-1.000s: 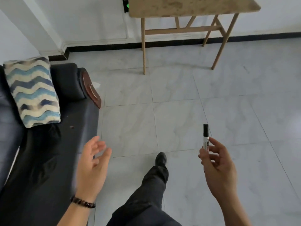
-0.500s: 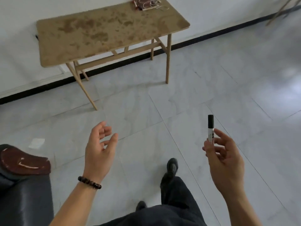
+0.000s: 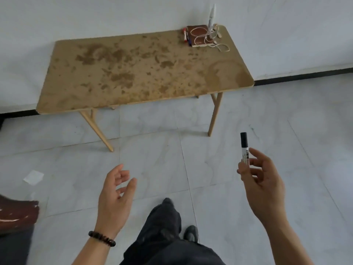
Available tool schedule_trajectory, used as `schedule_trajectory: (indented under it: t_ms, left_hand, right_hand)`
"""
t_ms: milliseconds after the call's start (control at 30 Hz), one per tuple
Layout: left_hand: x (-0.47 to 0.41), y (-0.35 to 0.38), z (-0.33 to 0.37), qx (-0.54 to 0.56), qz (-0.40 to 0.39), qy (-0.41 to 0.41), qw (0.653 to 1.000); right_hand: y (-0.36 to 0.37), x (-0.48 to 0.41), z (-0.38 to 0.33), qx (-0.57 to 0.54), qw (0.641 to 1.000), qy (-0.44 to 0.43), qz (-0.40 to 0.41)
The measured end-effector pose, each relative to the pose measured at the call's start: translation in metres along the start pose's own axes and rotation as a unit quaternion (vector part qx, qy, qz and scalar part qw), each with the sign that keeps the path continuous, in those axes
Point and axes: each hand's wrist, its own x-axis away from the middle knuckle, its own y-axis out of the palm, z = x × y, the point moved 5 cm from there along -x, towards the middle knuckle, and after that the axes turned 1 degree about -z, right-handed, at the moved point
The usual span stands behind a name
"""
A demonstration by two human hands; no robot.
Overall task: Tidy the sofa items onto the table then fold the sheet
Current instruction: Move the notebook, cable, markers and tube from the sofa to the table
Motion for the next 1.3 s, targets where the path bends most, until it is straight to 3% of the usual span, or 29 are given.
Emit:
schedule_trajectory:
  t_ms: [133, 267, 533, 700, 900, 1067, 1300]
  left_hand:
    - [-0.089, 0.047, 0.000, 0.020, 0.032, -0.039, 0.999]
    - [-0.211, 0.097, 0.021, 0.031, 0.017, -0.048, 0.998]
    - [-0.442, 0.157, 0.155, 0.023, -0.032, 0.030, 0.999]
    - [-0.536, 0.200, 0.192, -0.003, -0.046, 0.043, 0.998]
    - [-0.614, 0.250, 0.186, -0.025, -0.014, -0.031, 0.999]
    - [-0.659, 0.292, 0.150, -0.060, -0.007, -0.114, 0.992]
    - [-0.706, 0.343, 0.101, -0.219, -0.095, -0.183, 0.954]
  right_hand:
    - [0.038, -0.121, -0.011, 0.018, 0.999, -0.021, -0.022]
    - [0.077, -0.233, -0.021, 0.025, 0.999, -0.012, -0.016]
    - [0.103, -0.416, -0.084, 0.011, 1.000, -0.010, 0.025]
    - [0.128, -0.514, -0.084, -0.007, 0.999, -0.002, 0.039]
    - [0.184, -0.638, -0.059, 0.039, 0.997, 0.039, -0.048]
    - [0.249, -0.750, -0.055, 0.081, 0.989, 0.011, -0.122]
    - [0.335, -0.872, -0.058, 0.155, 0.973, -0.065, -0.160]
